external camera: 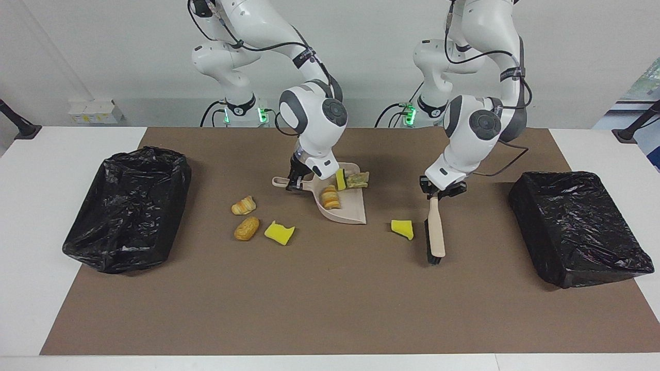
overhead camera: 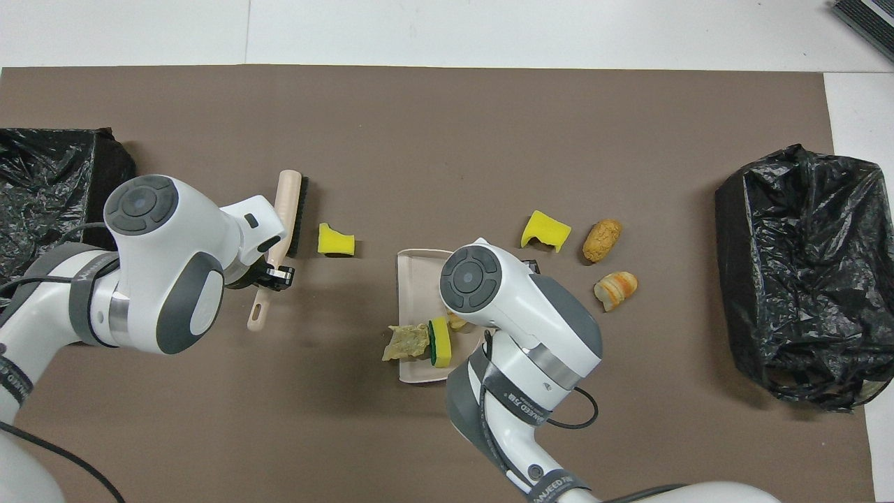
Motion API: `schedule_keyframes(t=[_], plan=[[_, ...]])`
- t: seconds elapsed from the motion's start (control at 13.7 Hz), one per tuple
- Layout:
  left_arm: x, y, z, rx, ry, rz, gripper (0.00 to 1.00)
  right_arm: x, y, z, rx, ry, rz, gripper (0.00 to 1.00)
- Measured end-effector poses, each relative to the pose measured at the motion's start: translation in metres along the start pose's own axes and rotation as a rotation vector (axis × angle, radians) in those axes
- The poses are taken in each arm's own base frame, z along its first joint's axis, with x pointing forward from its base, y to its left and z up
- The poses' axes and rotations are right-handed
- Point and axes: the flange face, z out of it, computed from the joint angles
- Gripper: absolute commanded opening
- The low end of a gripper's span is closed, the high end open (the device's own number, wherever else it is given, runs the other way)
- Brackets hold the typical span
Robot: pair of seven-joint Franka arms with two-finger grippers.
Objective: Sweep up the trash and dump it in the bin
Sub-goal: 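Sweep the trash into the dustpan held by the right gripper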
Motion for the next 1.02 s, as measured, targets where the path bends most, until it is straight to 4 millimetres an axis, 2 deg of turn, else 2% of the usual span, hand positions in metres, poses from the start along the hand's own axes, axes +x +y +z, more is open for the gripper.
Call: schedule_keyframes(t=[0.15,0.29,0.51,0.8,1.02], plan=[[-0.005,0.015,0.012,0.002,-0.027,0.030,0.00,0.000,0.000,0.000,0.000,0.000,0.000,0.00],[-0.018,0.042,0.020,0.012,-0.069,0.077,0.00,0.000,0.000,0.000,0.000,0.000,0.000,0.00],[-0.048,0.097,0.022,0.045,-0.146,0.114,0.00,0.000,0.000,0.000,0.000,0.000,0.000,0.00],[-0.089,0.171,0.022,0.107,-0.198,0.076,0.00,0.000,0.000,0.000,0.000,0.000,0.000,0.00],[-0.105,0.208,0.024,0.080,-0.207,0.001,0.00,0.000,0.000,0.000,0.001,0.000,0.000,0.00]])
